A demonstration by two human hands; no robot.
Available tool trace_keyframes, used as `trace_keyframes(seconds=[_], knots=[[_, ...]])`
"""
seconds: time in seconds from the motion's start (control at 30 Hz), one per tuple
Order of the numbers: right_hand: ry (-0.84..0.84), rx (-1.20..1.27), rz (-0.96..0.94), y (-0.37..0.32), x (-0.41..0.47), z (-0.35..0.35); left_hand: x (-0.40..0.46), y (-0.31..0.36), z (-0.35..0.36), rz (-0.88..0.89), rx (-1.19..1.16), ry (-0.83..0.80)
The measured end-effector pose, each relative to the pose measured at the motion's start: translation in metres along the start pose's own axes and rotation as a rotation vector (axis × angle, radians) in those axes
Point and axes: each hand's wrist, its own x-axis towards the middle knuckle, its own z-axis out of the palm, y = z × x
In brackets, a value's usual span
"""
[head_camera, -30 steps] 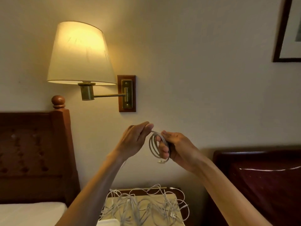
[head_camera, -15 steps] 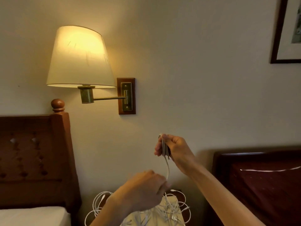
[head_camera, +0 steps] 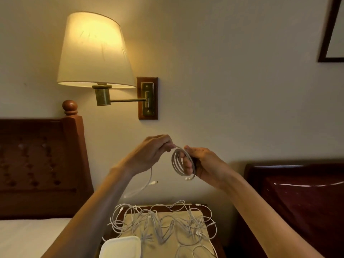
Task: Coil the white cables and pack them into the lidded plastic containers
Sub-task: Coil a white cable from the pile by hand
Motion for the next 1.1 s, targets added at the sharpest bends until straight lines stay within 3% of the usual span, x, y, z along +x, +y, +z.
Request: trace_keyframes(seconds=[0.2,0.33,0.4,0.5,0.57,0.6,0.67,0.8,0.97,1.1], knots=[[-0.061,0.370,0.022,-0.011,0.011,0.001,-0.014,-0.021,0.031,-0.119,-0.088,0.242],[-0.036,0.554,-0.015,-0.023,0.011,-0.005,-0.047,-0.041,0.059,-0.287,-0.127,0.299],[0.010,0.615,-0.074,-0.035,0.014,-0.011,-0.067,-0.046,0.079,-0.399,-0.151,0.251],[0.126,0.460,-0.115,-0.037,0.027,-0.016,-0.083,-0.021,0.094,-0.383,-0.079,-0.068],[0.196,0.194,-0.131,-0.024,0.034,-0.015,-0.077,0.013,0.087,-0.258,0.064,-0.324],[0.219,0.043,-0.149,-0.014,0.035,-0.013,-0.070,0.030,0.080,-0.204,0.115,-0.373],[0.228,-0.203,-0.189,0.002,0.032,-0.008,-0.056,0.056,0.058,-0.137,0.169,-0.335],[0.209,-0.511,-0.214,0.017,0.015,-0.001,-0.037,0.068,0.014,-0.087,0.303,-0.106],[0.132,-0.511,-0.187,0.019,0.001,0.000,-0.026,0.041,-0.001,-0.044,0.442,0.033],[0.065,-0.354,-0.094,0.013,-0.002,0.004,-0.018,0.019,0.002,0.019,0.292,0.044]])
